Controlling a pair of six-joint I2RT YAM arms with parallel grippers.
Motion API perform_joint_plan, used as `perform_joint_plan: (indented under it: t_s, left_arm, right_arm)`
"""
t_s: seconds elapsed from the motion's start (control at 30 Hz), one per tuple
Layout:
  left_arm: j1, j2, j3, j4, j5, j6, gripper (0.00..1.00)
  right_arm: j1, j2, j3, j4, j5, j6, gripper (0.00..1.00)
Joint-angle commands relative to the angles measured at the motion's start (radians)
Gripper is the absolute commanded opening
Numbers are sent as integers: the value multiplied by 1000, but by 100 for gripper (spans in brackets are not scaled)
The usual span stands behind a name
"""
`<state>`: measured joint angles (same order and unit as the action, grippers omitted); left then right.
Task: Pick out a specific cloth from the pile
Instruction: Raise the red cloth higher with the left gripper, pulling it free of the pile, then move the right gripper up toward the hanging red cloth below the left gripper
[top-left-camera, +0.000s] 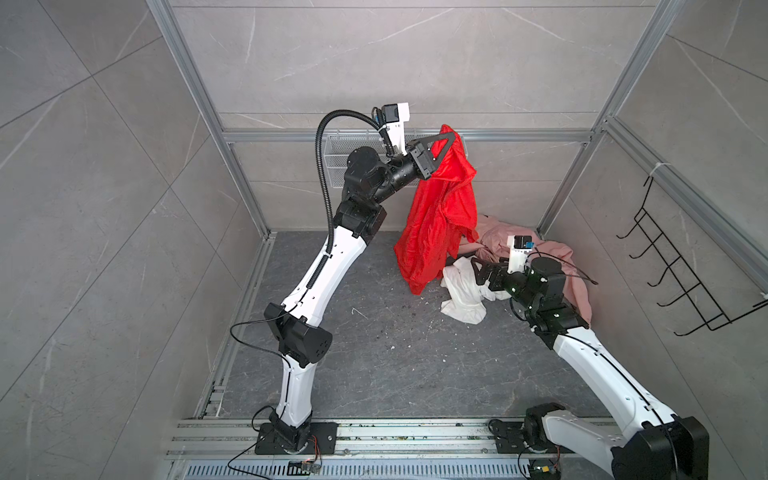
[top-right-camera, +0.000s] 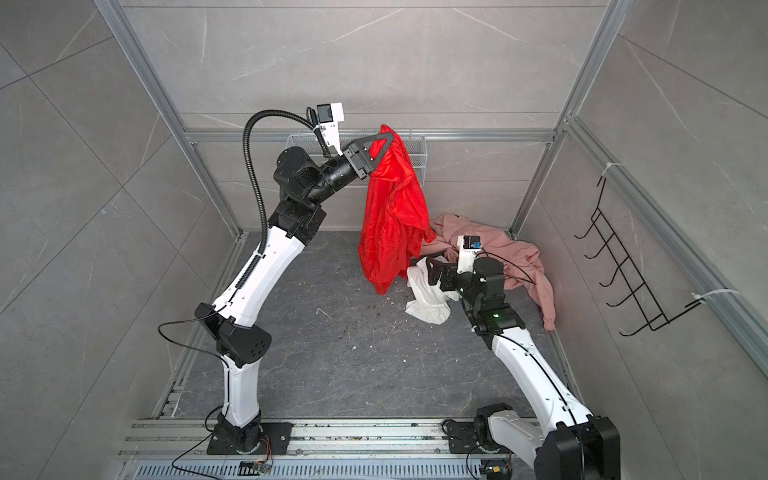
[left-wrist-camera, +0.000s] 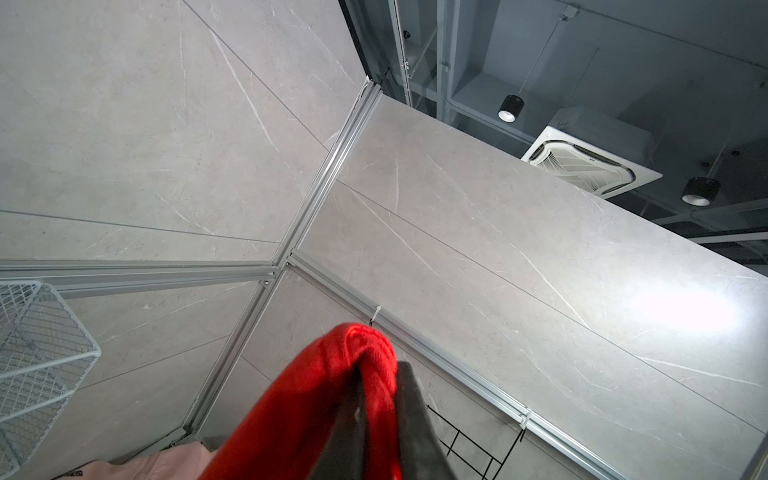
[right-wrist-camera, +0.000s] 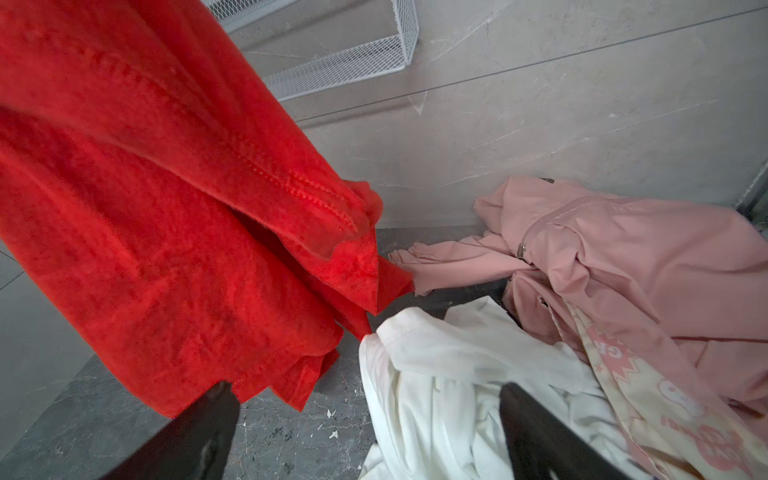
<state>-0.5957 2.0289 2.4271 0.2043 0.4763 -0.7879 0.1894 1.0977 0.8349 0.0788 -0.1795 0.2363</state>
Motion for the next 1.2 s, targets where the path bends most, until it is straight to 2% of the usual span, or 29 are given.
perform_joint_plan:
  t_s: [0.0,0.2,0.4,0.63,0.93,1.17]
  left_arm:
    - [8,-71,37,43,13,15,0]
    - [10,-88,24,41,13,17,0]
    - [16,-103,20,37,8,21,0]
    - [16,-125,20,30,12,16,0]
    - [15,-160,14,29,10,0,0]
    - [15,-195,3,12,16,2,0]
  right_arm:
    - [-3,9,26,20,-42,12,100]
    - [8,18,-3,120,-140,26,100]
    - [61,22,-14,178,-162,-26,100]
    - [97,32,7,177,-200,-23,100]
    - [135,25,-20,291,-298,-43,100]
    - [200,2,-44,348,-296,-140,100]
